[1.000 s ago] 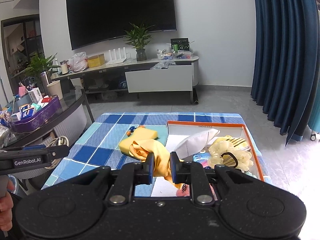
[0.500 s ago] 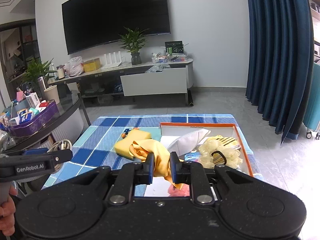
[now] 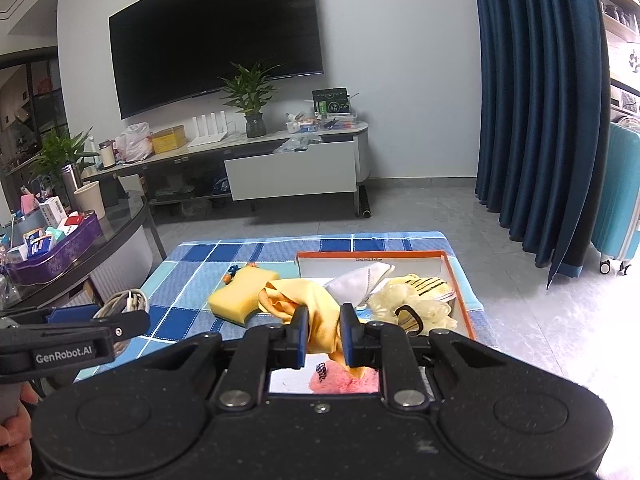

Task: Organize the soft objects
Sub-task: 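Carry the white cable and yellow glove in both tools over the white box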

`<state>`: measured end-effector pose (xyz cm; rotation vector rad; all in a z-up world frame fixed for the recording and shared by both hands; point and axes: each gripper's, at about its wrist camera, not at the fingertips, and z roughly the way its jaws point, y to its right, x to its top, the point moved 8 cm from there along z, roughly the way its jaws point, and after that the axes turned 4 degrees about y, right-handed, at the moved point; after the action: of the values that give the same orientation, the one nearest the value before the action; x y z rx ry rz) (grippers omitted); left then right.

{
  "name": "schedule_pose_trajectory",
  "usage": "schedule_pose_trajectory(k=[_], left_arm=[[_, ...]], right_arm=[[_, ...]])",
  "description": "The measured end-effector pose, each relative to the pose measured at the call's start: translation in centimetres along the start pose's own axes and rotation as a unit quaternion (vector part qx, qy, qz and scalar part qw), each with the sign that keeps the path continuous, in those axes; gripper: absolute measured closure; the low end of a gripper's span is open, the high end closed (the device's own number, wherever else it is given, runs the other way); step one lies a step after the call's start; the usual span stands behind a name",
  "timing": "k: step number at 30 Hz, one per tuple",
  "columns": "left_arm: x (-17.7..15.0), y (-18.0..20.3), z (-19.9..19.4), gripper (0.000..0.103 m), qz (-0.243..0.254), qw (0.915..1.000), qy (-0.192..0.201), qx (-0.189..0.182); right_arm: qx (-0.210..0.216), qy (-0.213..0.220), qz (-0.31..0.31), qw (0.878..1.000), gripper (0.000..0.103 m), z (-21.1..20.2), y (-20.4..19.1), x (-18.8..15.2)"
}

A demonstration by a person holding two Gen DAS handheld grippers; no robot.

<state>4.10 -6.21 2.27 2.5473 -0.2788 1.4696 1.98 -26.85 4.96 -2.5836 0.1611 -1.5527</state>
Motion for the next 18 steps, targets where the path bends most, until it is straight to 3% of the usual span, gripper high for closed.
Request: schedule_pose_trajectory(k=[18], left_arm=[[-0.2,2.9,0.7,0.037,0.025,0.9993,-0.007,-0.029]], right_arm=[[-0.02,0.008,0.016,1.0,0.082,-0.3,2.2,0.3]])
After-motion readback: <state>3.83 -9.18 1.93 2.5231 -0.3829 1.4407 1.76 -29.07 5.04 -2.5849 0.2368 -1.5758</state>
